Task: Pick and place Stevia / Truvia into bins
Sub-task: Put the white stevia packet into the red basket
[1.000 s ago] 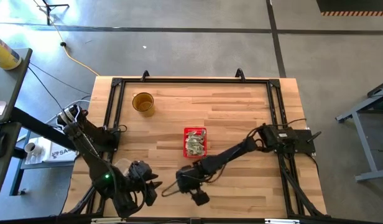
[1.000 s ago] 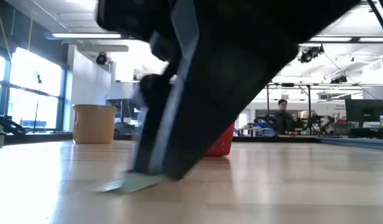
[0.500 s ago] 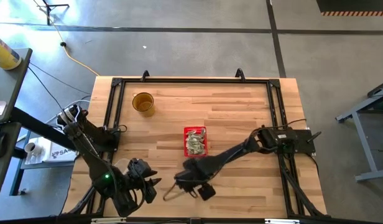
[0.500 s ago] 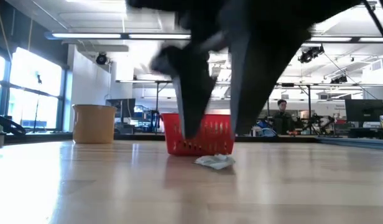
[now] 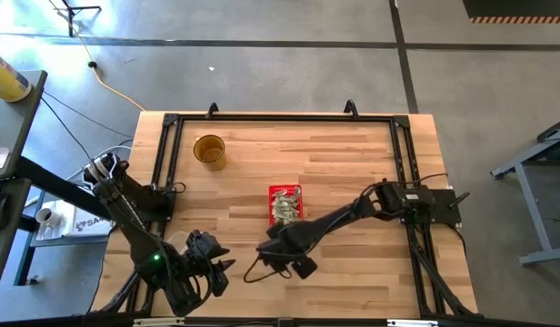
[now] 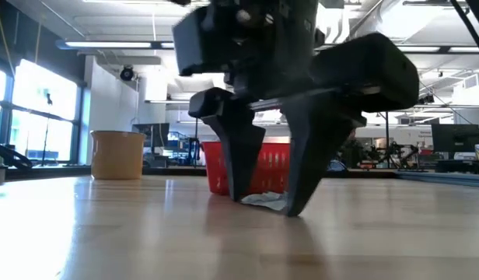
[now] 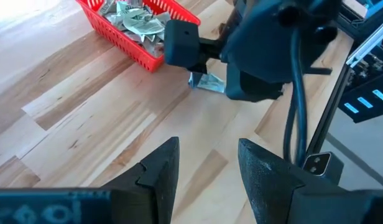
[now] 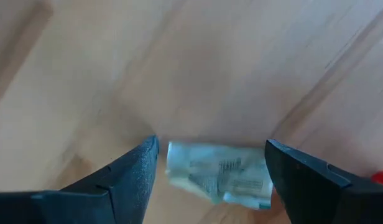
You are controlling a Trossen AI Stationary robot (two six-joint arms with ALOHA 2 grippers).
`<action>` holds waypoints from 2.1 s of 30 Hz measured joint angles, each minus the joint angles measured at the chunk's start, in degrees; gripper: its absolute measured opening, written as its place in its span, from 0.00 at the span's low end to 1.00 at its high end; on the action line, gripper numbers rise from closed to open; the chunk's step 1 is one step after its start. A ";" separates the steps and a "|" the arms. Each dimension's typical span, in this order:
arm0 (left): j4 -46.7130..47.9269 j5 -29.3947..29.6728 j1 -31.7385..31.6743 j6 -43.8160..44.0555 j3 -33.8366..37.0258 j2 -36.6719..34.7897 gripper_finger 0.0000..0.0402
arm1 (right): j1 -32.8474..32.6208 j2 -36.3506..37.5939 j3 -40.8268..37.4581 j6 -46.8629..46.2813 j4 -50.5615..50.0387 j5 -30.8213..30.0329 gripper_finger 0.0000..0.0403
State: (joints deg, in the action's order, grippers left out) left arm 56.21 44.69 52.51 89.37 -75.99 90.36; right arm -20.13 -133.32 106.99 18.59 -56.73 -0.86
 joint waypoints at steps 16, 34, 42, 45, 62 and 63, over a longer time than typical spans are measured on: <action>0.34 -0.02 0.00 -0.58 0.00 -0.01 0.50 | 1.67 0.81 -0.28 -5.95 -1.99 -3.70 0.71; 1.42 -0.04 0.00 -0.58 0.00 -0.01 0.50 | 0.09 0.92 -0.82 -0.41 4.03 1.36 0.52; 1.42 -0.04 0.00 -0.58 0.00 -0.01 0.50 | 0.53 0.99 -1.80 -2.00 4.04 -0.60 0.26; 1.40 -0.07 0.00 -0.56 0.00 -0.03 0.50 | 0.53 1.31 -3.41 -2.49 3.91 -0.96 0.15; 1.40 0.06 0.00 -0.58 0.00 -0.05 0.50 | -1.29 12.19 1.32 -18.62 -3.46 -11.97 0.00; 1.41 0.42 0.00 -0.58 0.00 -0.05 0.50 | -0.24 13.03 1.32 -18.64 -3.43 -14.01 0.00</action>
State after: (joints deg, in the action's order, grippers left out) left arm 57.61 45.11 52.51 88.79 -75.99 90.30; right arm -20.36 -120.28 108.31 -0.05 -60.16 -14.87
